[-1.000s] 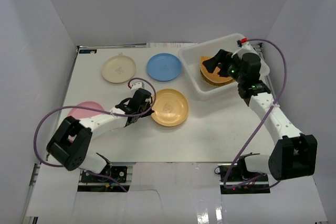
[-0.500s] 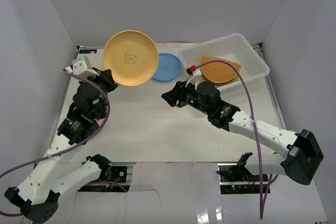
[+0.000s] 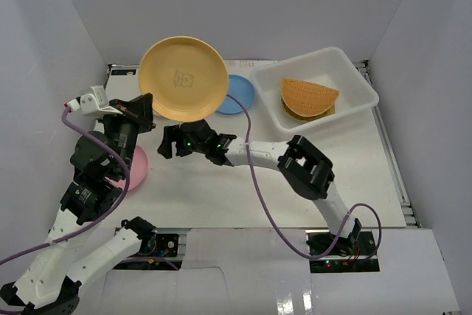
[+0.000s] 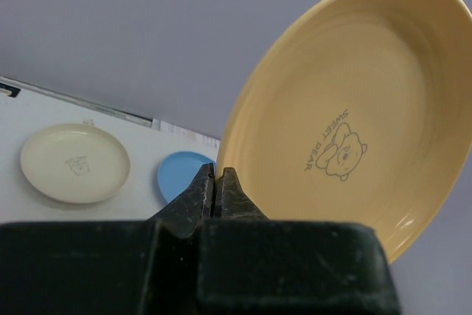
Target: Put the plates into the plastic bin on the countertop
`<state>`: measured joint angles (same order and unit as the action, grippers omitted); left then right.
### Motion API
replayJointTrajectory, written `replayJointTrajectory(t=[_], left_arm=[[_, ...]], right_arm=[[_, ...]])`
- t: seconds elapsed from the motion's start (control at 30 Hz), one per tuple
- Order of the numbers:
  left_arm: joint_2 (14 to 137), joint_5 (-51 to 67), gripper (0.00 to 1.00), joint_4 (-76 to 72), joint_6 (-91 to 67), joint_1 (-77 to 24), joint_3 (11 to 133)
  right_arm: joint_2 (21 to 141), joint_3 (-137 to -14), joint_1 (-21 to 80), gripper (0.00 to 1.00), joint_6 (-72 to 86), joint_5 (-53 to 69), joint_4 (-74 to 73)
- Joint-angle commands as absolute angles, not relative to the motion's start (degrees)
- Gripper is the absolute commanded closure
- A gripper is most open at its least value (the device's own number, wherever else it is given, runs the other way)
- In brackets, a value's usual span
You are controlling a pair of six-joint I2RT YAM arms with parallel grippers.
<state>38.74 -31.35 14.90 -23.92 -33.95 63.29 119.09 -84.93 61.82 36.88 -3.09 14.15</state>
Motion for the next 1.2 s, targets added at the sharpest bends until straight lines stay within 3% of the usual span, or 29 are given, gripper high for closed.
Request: replayJointTrajectory(t=[0.0,0.2,0.5,0.57,0.6,0.73,1.03,1.17], left_arm=[[37.6,-23.3,1.0,16.3,-25.8,-33.9,62.0],[36.7,-15.2,1.0,16.5,-28.1,-33.8,60.2],[35.5,-12.5,1.0,15.3,-28.3,-33.9,58.1],[35.2,-12.7,1.0,15.3,-28.2,-33.9,58.2],[35.1,-12.7,1.0,15.3,-28.0,-33.9,58.3],[35.3,-14.4,1.0,16.2,-26.8,-33.8,59.1],[38.6,-16.6,1.0,15.6,-24.4,-33.8,69.9],[40.8,-12.1,1.0,15.6,-27.8,-33.9,71.0]], right_arm=[[127.0,-98.7,64.2,0.18,37.2,-1.9,9.7],[143.9,-120.2,66.1,0.23,37.4,-4.7,1.3],[151.8,-126.4,66.7,0.38,38.1,-4.2,0.1],[151.8,-125.4,66.8,0.54,38.4,-4.5,0.1],[151.5,-124.6,66.8,0.67,38.7,-4.5,0.1],[142.8,-113.2,67.1,0.92,39.7,-7.4,6.7],[111.4,-83.2,66.3,0.92,30.6,-22.0,19.4],[95.6,-70.5,57.9,0.92,25.2,-26.8,19.4]])
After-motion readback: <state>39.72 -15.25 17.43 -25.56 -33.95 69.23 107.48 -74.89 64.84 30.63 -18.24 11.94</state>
